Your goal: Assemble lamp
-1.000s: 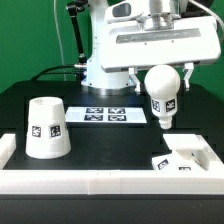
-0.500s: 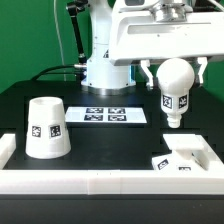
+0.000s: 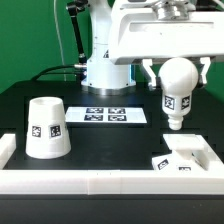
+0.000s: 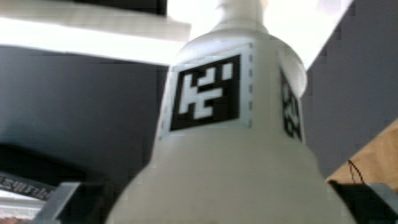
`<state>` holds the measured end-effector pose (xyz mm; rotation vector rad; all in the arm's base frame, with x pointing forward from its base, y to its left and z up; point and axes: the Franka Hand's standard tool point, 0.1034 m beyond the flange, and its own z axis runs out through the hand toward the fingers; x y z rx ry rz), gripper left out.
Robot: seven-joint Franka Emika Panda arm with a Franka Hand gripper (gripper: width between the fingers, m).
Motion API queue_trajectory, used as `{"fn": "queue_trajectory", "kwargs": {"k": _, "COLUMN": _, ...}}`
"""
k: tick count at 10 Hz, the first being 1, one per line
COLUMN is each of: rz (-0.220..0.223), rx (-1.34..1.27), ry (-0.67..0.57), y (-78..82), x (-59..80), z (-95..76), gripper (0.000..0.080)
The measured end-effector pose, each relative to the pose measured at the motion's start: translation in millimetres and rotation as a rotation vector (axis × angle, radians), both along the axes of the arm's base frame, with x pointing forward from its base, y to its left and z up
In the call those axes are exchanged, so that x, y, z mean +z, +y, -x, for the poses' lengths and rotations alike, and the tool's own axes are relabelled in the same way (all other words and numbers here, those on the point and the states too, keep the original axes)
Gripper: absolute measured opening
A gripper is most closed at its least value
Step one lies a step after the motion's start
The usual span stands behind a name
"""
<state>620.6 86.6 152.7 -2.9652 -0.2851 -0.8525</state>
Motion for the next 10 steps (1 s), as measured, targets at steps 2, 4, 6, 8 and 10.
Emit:
{"fn": "queue_trajectory", "kwargs": {"k": 2, "rz": 0.000, "rx": -0.001, "ry": 0.004, "y": 0.2, "x": -6.7, "z": -1.7, "gripper": 0.0576}}
{"fn": "queue_trajectory", "kwargs": {"k": 4, "rz": 0.000, "rx": -0.001, "ry": 0.004, "y": 0.2, "x": -7.0, "z": -1.5, "gripper": 0.0576}}
{"fn": "queue_trajectory", "kwargs": {"k": 6, "rz": 0.000, "rx": 0.005, "ry": 0.000, "y": 6.2, "x": -9.8, "z": 0.5, "gripper": 0.0576}}
{"fn": "queue_trajectory", "kwargs": {"k": 8, "rz": 0.001, "rx": 0.006, "ry": 0.006, "y": 6.6, "x": -15.0, "z": 0.3, "gripper": 0.0576}}
{"fn": "queue_trajectory", "kwargs": {"k": 10, "rz": 0.001, "rx": 0.006, "ry": 0.013, "y": 6.7, "x": -20.3, "z": 0.5, "gripper": 0.0576}}
